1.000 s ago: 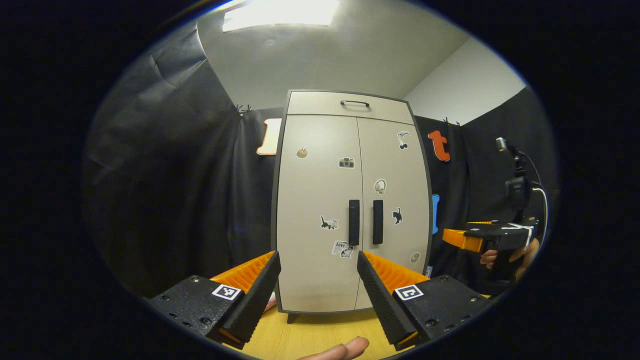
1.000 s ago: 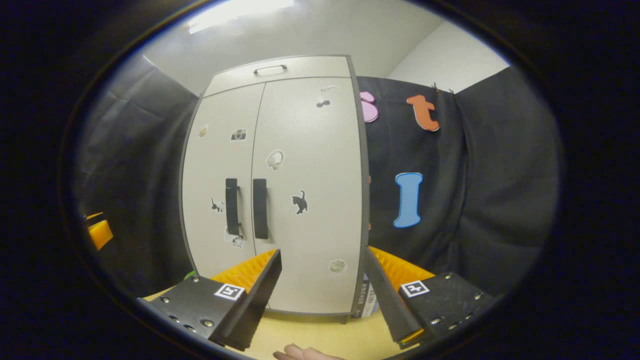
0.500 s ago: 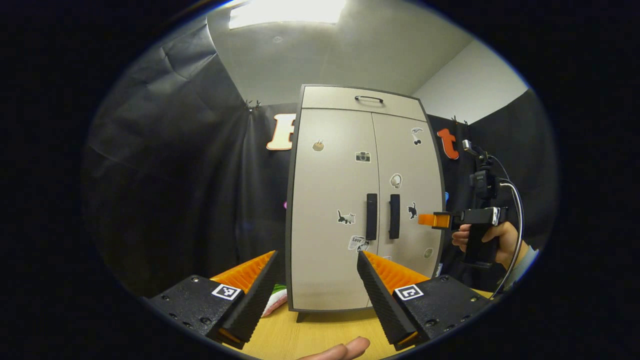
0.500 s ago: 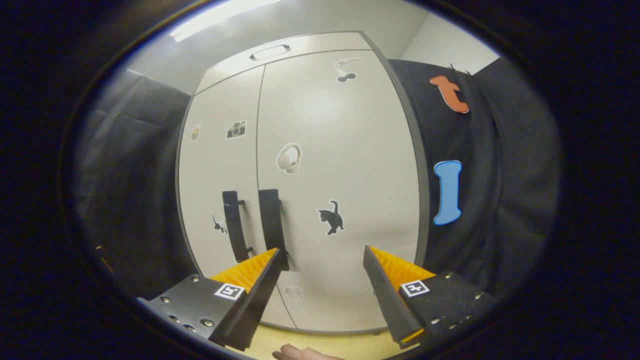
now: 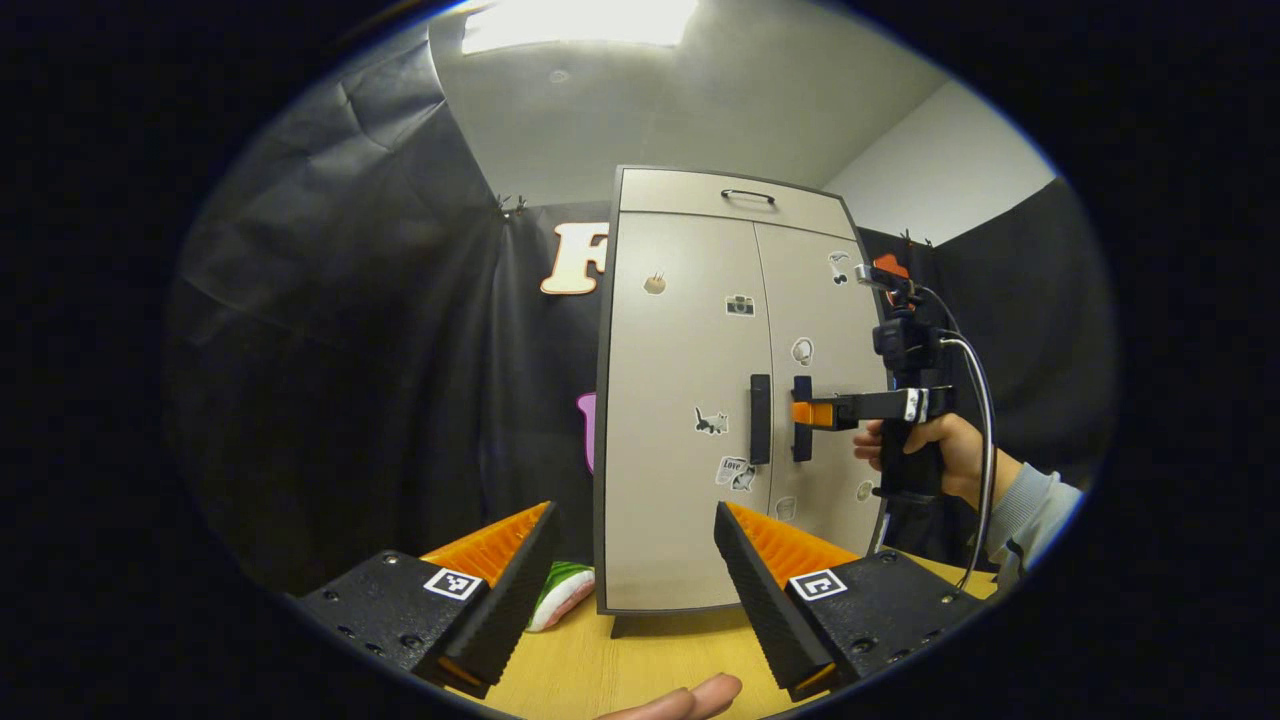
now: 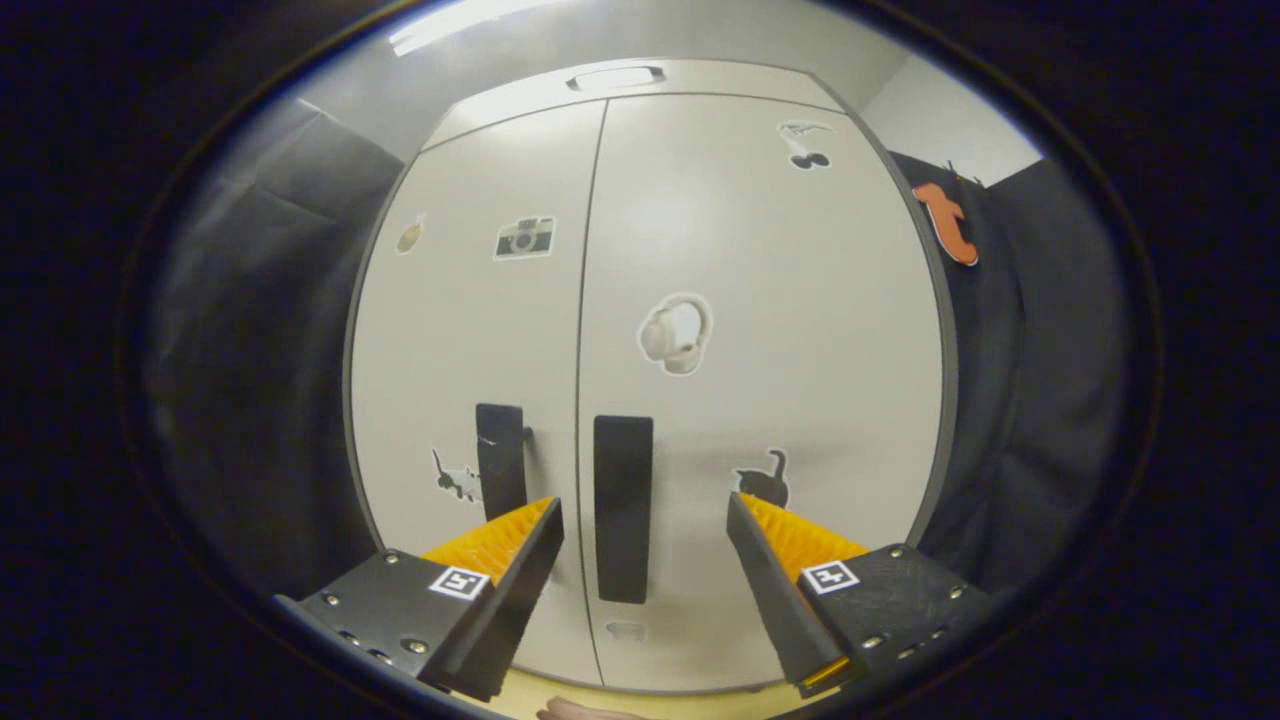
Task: Open the right door of the double-door shoe cabinet with the right hand, and open the left door with the left hand.
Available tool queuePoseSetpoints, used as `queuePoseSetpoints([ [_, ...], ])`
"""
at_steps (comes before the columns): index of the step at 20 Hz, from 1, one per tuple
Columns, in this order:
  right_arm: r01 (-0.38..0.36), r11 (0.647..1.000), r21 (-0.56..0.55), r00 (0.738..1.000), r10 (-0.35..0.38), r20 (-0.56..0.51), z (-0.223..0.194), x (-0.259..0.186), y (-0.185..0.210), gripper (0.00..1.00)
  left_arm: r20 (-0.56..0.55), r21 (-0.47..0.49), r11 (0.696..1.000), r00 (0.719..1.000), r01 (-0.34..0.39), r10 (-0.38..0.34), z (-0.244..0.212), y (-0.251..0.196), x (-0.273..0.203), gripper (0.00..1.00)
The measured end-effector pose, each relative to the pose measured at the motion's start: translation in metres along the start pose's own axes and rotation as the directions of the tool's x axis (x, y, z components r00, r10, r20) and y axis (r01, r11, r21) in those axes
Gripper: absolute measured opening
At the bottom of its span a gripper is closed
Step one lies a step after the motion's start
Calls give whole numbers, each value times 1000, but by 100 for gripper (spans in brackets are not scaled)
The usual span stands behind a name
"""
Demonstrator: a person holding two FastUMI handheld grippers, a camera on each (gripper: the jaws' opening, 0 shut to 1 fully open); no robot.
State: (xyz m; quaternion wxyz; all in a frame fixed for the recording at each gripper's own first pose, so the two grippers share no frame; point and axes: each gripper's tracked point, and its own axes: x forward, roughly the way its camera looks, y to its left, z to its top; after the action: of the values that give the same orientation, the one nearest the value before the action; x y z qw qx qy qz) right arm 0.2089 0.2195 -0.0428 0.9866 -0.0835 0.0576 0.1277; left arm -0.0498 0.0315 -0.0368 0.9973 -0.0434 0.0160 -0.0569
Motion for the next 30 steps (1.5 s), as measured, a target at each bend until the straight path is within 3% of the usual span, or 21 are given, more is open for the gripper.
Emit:
queuePoseSetpoints([
  [2,35,999,6,999,-34,-27,-6,13,1,98,11,7,1000,1000,-13,13,2,8,-2,96],
  [4,64,997,34,998,-63,-17,-2,20,-1,81,16,18,1000,1000,-17,16,2,12,-4,96],
  [5,55,997,53,998,-55,-10,-1,24,4,65,20,24,1000,1000,-16,16,3,13,-5,96],
  [10,102,994,-26,995,-102,-6,-2,25,6,64,-1,1,1000,1000,-4,4,-8,16,-8,96],
  [13,115,987,108,993,-115,-3,1,28,-1,64,-16,-3,1000,1000,-21,21,-13,25,-6,92],
  [14,125,985,118,992,-123,-22,-3,32,2,51,-18,0,1000,999,-29,29,-14,28,-6,96],
  [16,118,991,57,993,-117,-10,0,29,5,39,-22,-3,999,999,-40,40,-17,32,-3,92],
  [17,121,991,58,993,-120,-21,-1,29,6,22,-24,-9,999,999,-46,46,-18,34,-3,92],
  [18,114,991,67,993,-112,-29,-1,28,6,22,-23,-14,999,999,-48,48,-19,35,-3,96],
  [25,22,998,61,999,-20,-37,-2,12,8,22,-39,-18,997,996,-76,75,-25,42,0,92],
  [30,-47,998,43,998,49,-46,0,-6,6,22,-42,-20,997,997,-73,72,-27,36,0,96],
])
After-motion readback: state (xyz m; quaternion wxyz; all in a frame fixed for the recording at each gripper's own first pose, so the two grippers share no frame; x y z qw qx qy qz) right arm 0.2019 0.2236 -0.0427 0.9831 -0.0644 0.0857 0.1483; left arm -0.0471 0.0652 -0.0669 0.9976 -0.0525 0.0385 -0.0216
